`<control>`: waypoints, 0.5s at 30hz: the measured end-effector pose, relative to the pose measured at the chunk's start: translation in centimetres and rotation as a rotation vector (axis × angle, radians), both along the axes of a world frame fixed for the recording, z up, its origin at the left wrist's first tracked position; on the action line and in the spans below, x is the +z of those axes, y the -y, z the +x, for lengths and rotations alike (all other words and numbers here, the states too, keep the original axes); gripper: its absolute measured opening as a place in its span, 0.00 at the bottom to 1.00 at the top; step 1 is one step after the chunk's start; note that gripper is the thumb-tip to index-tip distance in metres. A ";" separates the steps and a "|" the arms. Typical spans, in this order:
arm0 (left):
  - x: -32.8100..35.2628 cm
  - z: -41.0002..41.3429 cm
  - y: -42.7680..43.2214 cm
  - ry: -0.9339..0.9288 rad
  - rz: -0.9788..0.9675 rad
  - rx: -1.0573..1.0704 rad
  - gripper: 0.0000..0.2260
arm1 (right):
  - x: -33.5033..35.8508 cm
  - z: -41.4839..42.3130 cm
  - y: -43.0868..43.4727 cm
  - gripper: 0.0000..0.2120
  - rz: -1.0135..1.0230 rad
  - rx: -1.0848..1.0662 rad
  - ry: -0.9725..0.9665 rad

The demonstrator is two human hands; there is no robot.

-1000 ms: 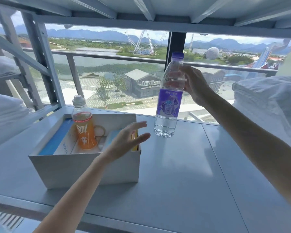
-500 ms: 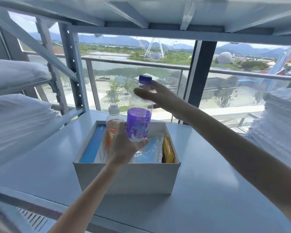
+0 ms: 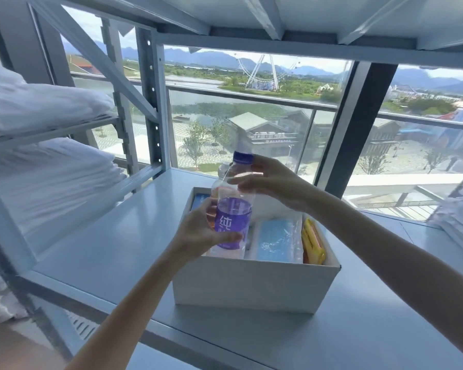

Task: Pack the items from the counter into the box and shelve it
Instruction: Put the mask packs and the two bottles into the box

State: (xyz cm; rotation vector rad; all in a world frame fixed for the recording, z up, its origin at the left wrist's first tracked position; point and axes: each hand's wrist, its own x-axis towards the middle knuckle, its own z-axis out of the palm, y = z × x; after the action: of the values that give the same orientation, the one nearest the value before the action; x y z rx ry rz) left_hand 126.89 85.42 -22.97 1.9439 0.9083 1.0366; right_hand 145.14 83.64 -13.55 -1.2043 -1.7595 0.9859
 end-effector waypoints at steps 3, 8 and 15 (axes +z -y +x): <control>-0.8 0.2 0.4 -0.106 0.131 0.159 0.33 | -0.3 -0.8 0.5 0.19 -0.012 -0.083 0.189; -1.1 -0.1 0.1 -0.284 0.195 0.169 0.34 | -1.1 -1.7 0.3 0.19 0.227 -0.254 0.365; -1.7 -4.0 -1.5 -0.645 0.295 0.010 0.15 | -2.4 -1.7 -1.0 0.14 0.178 -0.216 0.443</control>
State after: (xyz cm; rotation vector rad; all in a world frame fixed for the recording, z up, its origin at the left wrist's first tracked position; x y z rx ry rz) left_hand 122.93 86.89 -24.64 2.5948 1.1489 0.5621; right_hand 143.43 84.67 -15.96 -1.5400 -1.9483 0.4462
